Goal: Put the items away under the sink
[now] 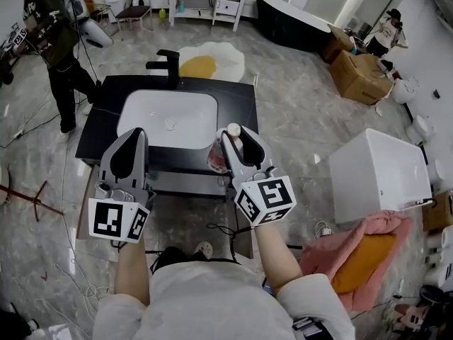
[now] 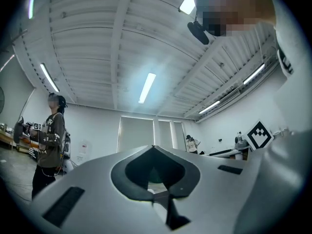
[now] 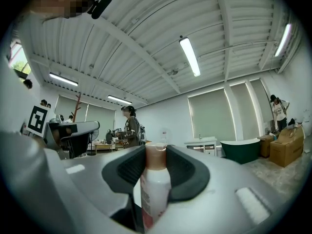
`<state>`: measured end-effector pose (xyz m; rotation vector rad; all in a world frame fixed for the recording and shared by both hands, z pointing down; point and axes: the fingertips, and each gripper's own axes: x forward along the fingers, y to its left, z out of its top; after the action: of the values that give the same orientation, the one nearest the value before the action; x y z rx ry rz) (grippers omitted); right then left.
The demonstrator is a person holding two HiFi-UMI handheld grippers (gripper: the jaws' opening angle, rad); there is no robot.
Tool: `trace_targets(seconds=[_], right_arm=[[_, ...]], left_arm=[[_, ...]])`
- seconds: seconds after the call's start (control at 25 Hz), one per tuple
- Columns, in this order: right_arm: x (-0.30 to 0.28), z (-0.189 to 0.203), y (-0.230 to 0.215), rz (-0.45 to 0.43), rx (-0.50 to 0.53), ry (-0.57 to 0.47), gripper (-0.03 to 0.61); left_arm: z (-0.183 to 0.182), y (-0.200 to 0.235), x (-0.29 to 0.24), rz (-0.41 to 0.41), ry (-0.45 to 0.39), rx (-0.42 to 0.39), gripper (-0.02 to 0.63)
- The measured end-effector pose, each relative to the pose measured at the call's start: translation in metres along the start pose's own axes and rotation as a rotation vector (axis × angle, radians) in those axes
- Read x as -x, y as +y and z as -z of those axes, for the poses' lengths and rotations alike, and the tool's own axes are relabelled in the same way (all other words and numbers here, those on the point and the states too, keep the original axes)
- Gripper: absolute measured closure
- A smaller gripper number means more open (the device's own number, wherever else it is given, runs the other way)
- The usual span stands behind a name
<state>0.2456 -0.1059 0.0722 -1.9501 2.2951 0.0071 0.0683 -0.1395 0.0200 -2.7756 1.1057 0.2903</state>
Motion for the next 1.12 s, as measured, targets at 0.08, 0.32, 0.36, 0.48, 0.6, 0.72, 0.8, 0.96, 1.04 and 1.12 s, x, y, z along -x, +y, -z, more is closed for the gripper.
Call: trace_targets(seconds=[0.08,0.32,0.36,0.48,0.6,0.72,0.8,0.96,1.04,1.12], right_arm=[[-0.004,0.0,0.016,-0.016,-0.003,-0.001,0.44],[-0.011,0.009,0.068,-0.067,-0.019,-0.002,0.44],[-0.011,0.009,0.077,-0.072,-0.02,-0.002,0.44],[-0.01,0.01,0.107,-0.092,-0.028,0.008,0.44],[-0.011,0.017,0.136,-0.111,-0.035,0.019,0.44],[-0.009,0.025,0.162,-0.124,-0.038,0.028,0.44],[-0.006,0.031,0.179,-0.133,-0.04,0.034,0.44],[-0.001,0.041,0.207,-0.145,-0.043,0.044,0.44],[0.002,0.046,0.218,-0.149,-0.044,0.049,0.44],[0.007,0.052,0.229,-0.152,-0.048,0.055,0.44]], left_arm=[[-0.005,0.012,0.012,-0.019,0.001,-0.003,0.609],[-0.014,0.045,0.055,-0.071,0.01,-0.016,0.609],[-0.017,0.049,0.064,-0.076,0.012,-0.021,0.609],[-0.026,0.064,0.091,-0.101,0.023,-0.034,0.609],[-0.029,0.082,0.118,-0.127,0.03,-0.042,0.609],[-0.028,0.097,0.145,-0.153,0.033,-0.035,0.609],[-0.027,0.105,0.164,-0.171,0.035,-0.026,0.609],[-0.023,0.119,0.197,-0.197,0.044,-0.01,0.609],[-0.019,0.123,0.211,-0.209,0.049,-0.001,0.609],[-0.015,0.127,0.225,-0.219,0.054,0.009,0.609]])
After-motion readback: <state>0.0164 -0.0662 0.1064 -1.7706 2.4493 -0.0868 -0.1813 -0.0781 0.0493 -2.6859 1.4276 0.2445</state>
